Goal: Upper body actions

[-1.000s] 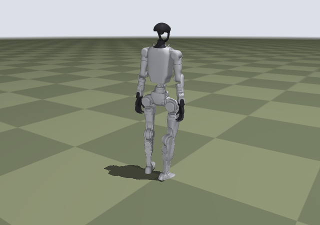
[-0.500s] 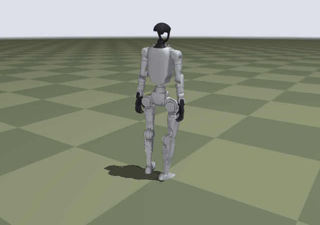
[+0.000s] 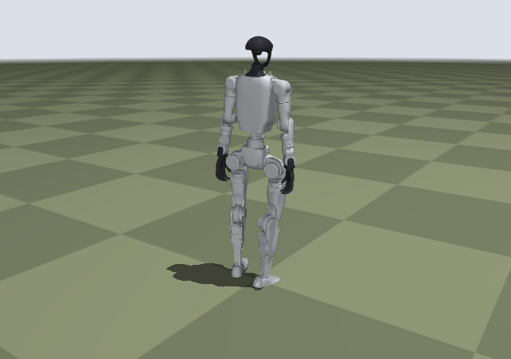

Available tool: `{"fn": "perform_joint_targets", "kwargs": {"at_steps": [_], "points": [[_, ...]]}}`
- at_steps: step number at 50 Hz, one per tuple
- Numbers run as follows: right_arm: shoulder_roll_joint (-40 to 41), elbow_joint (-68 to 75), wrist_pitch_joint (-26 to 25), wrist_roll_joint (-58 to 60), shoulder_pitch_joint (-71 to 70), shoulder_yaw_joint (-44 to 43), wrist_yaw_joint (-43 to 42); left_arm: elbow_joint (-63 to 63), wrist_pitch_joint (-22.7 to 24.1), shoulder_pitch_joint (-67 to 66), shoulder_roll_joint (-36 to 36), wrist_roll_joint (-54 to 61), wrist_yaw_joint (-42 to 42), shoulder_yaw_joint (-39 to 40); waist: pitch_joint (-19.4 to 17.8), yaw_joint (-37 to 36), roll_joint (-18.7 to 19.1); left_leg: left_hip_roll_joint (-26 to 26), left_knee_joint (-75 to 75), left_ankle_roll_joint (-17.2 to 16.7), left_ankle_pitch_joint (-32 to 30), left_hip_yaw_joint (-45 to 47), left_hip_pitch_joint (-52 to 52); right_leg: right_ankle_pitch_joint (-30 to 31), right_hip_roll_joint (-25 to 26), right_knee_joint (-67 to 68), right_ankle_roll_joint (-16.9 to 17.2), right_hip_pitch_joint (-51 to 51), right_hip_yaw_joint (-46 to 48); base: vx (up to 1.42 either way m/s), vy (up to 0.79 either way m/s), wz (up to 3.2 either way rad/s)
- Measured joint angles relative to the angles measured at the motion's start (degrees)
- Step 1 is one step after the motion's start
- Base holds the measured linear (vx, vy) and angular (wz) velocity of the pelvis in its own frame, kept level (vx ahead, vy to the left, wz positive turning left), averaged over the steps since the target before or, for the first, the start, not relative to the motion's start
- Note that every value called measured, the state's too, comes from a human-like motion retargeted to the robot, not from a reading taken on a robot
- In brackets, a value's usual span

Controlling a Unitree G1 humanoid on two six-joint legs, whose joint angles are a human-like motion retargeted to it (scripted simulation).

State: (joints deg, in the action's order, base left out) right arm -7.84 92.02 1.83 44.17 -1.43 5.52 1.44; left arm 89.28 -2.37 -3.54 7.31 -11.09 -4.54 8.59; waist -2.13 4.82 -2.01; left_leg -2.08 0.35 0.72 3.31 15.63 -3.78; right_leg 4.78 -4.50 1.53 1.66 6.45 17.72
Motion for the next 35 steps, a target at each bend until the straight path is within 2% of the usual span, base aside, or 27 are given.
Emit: {"fn": "perform_joint_targets", "kwargs": {"at_steps": [35], "points": [[-0.2,0.2,0.2,0.4,-0.5,-0.1,0.2,0.2,0.0,0.4,0.3,-0.3,0.0,-0.9,0.4,-0.9,-0.1,0.0,0.1,0.0,0.2,-0.3,0.0,-0.1,-0.1,0.0,0.1,0.1,0.2,0.0,0.0,0.0]]}}
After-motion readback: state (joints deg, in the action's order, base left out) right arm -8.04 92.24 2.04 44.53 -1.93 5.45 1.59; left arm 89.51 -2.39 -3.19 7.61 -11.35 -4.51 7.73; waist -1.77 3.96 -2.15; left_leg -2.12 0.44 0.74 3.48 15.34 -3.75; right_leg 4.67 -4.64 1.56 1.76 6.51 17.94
